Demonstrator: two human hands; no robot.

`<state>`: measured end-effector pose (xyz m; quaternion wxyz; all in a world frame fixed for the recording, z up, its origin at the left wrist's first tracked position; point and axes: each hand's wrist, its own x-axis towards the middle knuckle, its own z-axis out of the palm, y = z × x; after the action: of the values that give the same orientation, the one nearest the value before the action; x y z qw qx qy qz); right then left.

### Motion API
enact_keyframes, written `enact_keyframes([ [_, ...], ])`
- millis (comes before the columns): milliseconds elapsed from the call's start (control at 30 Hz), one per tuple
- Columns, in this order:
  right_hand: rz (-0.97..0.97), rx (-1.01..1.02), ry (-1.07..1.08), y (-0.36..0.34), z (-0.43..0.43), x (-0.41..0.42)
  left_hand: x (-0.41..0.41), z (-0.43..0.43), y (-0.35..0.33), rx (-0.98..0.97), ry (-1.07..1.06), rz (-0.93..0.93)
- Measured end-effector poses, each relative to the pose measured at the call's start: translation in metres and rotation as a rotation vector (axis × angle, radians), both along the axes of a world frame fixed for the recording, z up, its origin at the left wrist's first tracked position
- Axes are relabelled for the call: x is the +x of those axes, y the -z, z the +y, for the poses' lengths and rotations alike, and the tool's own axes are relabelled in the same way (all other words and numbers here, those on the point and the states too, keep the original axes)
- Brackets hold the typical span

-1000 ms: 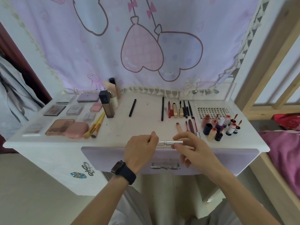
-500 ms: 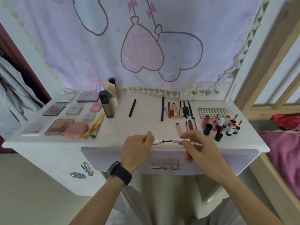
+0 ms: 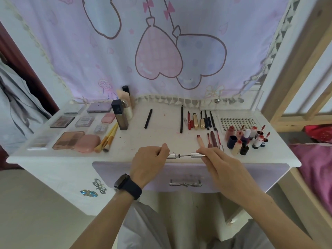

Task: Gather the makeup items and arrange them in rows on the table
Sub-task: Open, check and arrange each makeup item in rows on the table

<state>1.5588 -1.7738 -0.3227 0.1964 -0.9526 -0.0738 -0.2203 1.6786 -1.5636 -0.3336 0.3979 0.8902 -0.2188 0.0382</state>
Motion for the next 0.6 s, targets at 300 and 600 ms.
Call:
enact_keyframes([
  [300, 0.248, 0.181, -0.007, 0.003, 0.001, 0.001, 0.009, 0.009, -0.008, 0.043, 0.030, 0.076],
  [600, -0.006, -0.116, 0.051, 0.001, 0.007, -0.003, 0.014, 0.014, -0.014, -0.001, 0.061, 0.208],
])
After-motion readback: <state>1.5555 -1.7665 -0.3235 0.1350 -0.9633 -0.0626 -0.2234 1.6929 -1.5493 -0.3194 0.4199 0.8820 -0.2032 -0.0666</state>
